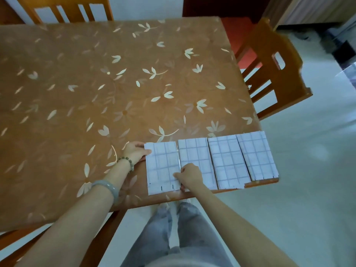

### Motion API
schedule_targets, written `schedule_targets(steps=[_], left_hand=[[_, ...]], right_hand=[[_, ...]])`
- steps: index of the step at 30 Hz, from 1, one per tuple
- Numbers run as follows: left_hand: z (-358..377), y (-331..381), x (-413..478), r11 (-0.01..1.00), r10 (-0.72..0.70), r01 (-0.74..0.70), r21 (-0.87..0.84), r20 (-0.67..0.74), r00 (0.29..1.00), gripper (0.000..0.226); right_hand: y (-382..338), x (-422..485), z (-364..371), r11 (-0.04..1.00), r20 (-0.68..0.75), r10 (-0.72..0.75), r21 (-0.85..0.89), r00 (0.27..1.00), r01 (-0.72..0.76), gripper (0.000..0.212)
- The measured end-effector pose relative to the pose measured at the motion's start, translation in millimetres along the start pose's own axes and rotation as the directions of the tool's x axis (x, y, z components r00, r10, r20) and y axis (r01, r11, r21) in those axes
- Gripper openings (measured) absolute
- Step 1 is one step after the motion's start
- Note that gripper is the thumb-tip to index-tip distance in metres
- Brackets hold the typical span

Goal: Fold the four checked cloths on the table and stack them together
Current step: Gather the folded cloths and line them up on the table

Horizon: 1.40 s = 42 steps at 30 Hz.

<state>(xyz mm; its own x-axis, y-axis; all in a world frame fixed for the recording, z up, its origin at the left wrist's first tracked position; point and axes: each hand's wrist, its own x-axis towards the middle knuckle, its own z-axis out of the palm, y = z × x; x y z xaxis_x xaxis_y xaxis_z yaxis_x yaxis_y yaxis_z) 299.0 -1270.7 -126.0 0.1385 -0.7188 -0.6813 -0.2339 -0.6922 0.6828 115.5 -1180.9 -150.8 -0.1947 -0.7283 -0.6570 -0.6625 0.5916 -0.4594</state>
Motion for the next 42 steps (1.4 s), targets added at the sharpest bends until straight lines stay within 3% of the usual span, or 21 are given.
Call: schedule_targets(steps=[13, 15, 17, 19, 23, 26, 30, 34, 38, 42], left_hand=[[8, -8, -6, 0.957, 0.169, -0.147, 0.249, -0.07, 0.983, 0.025], [7, -12, -6, 0.904, 0.216, -0.146, 0.401, -0.134, 0.967, 0.029], [6, -21, -10, 0.831, 0.282, -0.156, 0.534, -0.162, 0.946, 0.043], [8, -32, -23, 0.752, 0.372, -0.245, 0.612, -0.088, 0.924, 0.049], [19, -60, -46, 0.602, 0.372, -0.361, 0.712, 0.15, 0.916, 0.07], [28, -70, -54, 0.492, 0.326, -0.331, 0.805, 0.183, 0.928, 0.079], [37, -71, -62, 0.396, 0.323, -0.302, 0.867, 0.176, 0.93, 0.083], [37, -70, -63, 0.335, 0.414, -0.331, 0.882, 0.177, 0.893, 0.08], [57, -62, -61, 0.119, 0.506, -0.528, 0.841, 0.406, 0.761, 0.073], [93, -69, -59, -0.009, 0.427, -0.595, 0.804, 0.541, 0.725, 0.07]], right_hand=[[10, -9, 2, 0.989, -0.086, 0.009, -0.144, 0.996, -0.021, 0.042], [12, -15, 0, 0.983, -0.208, -0.112, -0.166, 0.972, 0.077, 0.034], [25, -19, 1, 0.926, -0.412, -0.361, -0.26, 0.836, 0.272, 0.025], [43, -20, 4, 0.862, -0.435, -0.481, -0.392, 0.761, 0.321, 0.031], [75, -22, 12, 0.753, -0.259, -0.512, -0.594, 0.819, 0.284, 0.05], [82, -24, 15, 0.724, -0.14, -0.453, -0.634, 0.881, 0.271, 0.055], [87, -20, 18, 0.708, -0.078, -0.408, -0.656, 0.91, 0.261, 0.058], [82, -25, 2, 0.771, -0.168, -0.444, -0.572, 0.88, 0.28, 0.056], [105, -11, -40, 0.843, -0.347, -0.39, -0.508, 0.853, 0.178, 0.054], [136, 10, -59, 0.815, -0.321, -0.317, -0.574, 0.893, 0.083, 0.063]])
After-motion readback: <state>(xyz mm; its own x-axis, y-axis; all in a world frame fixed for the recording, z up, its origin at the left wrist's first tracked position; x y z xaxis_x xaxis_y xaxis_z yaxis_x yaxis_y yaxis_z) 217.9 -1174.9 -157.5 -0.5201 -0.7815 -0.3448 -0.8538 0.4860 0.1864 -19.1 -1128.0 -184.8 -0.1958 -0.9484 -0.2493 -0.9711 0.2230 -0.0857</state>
